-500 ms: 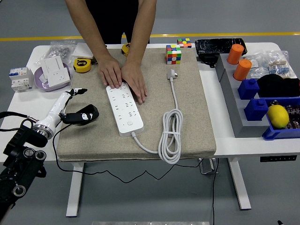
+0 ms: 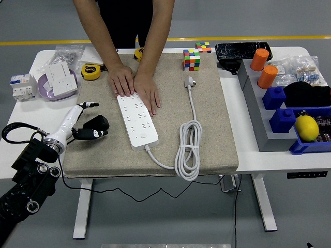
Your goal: Pick up the plug,place it near the board,insert it into the board,press the button
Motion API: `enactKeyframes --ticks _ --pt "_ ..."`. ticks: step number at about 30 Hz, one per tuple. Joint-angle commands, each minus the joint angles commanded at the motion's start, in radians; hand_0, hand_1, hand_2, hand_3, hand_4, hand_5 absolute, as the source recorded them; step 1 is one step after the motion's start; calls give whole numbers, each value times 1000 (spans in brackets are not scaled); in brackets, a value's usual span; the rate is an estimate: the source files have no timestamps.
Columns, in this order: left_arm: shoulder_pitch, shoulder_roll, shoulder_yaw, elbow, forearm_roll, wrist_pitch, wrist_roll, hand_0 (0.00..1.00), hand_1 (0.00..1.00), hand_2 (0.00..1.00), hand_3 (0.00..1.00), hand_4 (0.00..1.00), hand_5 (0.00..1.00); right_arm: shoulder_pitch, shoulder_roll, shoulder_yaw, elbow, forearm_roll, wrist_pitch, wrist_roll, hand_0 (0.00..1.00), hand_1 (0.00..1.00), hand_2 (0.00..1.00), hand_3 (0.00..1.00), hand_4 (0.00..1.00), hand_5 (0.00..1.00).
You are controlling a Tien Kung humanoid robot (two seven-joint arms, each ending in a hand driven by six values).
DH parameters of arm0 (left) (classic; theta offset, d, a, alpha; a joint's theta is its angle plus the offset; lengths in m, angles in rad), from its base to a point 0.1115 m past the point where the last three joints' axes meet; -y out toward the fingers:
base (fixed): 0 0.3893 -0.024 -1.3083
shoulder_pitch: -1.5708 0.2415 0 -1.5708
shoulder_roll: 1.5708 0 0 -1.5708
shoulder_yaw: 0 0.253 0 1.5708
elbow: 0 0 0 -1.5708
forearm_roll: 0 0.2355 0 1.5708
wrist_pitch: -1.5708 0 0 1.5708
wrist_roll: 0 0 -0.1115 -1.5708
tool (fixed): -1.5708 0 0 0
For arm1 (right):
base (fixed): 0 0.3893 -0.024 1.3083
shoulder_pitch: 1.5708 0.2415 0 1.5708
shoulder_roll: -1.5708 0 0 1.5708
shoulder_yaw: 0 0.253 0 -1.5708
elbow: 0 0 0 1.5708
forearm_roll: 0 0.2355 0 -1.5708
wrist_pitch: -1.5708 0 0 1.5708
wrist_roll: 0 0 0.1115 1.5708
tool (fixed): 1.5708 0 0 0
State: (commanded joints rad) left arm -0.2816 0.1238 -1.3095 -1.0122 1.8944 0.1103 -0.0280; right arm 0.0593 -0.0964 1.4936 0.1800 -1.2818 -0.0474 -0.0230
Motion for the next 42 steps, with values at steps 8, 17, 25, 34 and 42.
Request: enactKeyframes --ticks 8,17,25,34,42 --pt "2 -5 -4 27 39 35 -3 627 697 573 547 995 129 -2 -1 3 0 -3 1 0 837 769 752 774 998 967" --pt "-4 -6 5 47 59 56 -8 587 641 489 505 987 140 0 -3 5 0 -6 1 1 837 769 752 774 998 965" --pt "-7 -10 14 57 58 75 -17 475 462 372 415 774 153 -2 -2 5 0 -8 1 0 837 769 752 774 998 963" --pt "-22 -7 16 53 51 100 -20 460 443 355 390 692 136 2 -4 2 0 -5 1 0 837 770 752 774 998 962" --pt "-33 -1 13 15 47 91 -12 454 443 349 383 683 125 4 -5 4 0 -4 0 0 837 769 752 774 998 961"
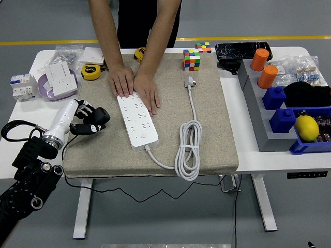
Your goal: Pick up the plug,place it near the board,insert it into the board,press the button
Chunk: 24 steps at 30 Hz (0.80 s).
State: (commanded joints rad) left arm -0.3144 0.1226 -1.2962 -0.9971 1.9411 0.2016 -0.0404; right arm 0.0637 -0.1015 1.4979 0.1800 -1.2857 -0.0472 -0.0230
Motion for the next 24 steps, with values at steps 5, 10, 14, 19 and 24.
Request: enactKeyframes --ticks 5,10,14,19,24 --pt "-8 7 14 -37 -5 -5 3 452 438 346 378 682 122 1 0 0 0 1 0 0 838 770 752 774 998 961" --pt "-33 23 58 -73 -22 -12 4 450 437 345 379 682 118 1 0 -2 0 1 0 0 838 770 752 774 998 959" --pt "-62 49 120 -94 -29 -20 0 454 437 345 378 682 118 2 -1 -2 0 2 0 1 837 769 751 774 998 960" --pt "-103 80 208 -95 -32 -24 -2 454 437 345 378 682 118 5 -3 -2 0 1 0 0 837 769 751 774 998 960" --pt "-144 94 292 -56 -36 -22 -14 456 441 346 381 674 116 4 -3 2 0 -4 0 -2 837 770 751 774 998 960"
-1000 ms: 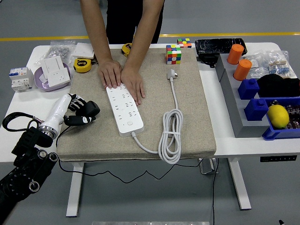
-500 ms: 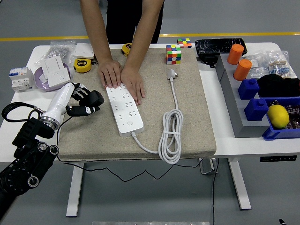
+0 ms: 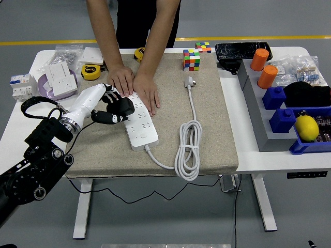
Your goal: Pick up the plug,place it near the board,insert it into the board,press the button
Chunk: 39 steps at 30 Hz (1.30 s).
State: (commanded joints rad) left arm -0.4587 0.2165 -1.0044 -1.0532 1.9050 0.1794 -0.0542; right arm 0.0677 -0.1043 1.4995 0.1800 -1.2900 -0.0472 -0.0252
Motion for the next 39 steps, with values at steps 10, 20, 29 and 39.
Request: enactKeyframes --ticks 10,20,29,39 --pt "-41 17 74 66 33 15 -4 458 444 346 382 674 116 -1 -5 0 0 -7 0 -1 838 770 751 774 998 961" --pt "-61 13 66 111 70 15 -3 463 448 347 383 670 118 2 -6 -4 0 -7 1 -3 838 768 751 774 998 966" --pt "-76 -11 62 144 73 15 -6 464 449 347 383 671 119 2 -7 -7 0 -5 0 -4 838 768 751 774 998 966" --pt "-84 -12 72 155 75 13 -8 467 452 348 384 672 121 5 -7 -8 0 0 0 -3 838 768 752 773 998 966"
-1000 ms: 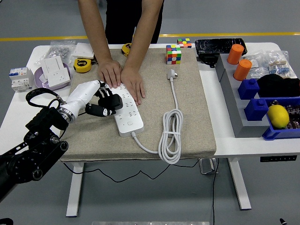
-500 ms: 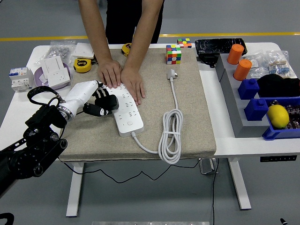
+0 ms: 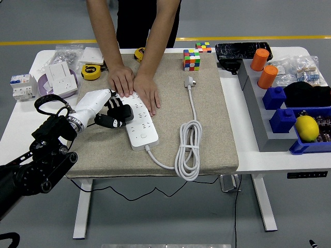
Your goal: Pick up the plug,place it near the board,insert it into the board,press the button
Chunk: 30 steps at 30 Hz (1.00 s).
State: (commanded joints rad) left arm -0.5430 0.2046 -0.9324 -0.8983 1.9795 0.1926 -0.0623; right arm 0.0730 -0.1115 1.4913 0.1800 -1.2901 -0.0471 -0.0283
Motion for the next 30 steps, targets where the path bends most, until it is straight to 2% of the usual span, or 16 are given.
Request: enactKeyframes --ticks 12,30 --pt "-7 19 30 -1 -12 -4 -4 472 459 348 383 678 129 2 0 3 0 4 0 3 838 769 751 774 998 966" --pt "-13 18 49 5 -7 -5 -5 472 466 350 384 680 133 2 -2 0 0 10 -4 5 837 768 750 773 998 964"
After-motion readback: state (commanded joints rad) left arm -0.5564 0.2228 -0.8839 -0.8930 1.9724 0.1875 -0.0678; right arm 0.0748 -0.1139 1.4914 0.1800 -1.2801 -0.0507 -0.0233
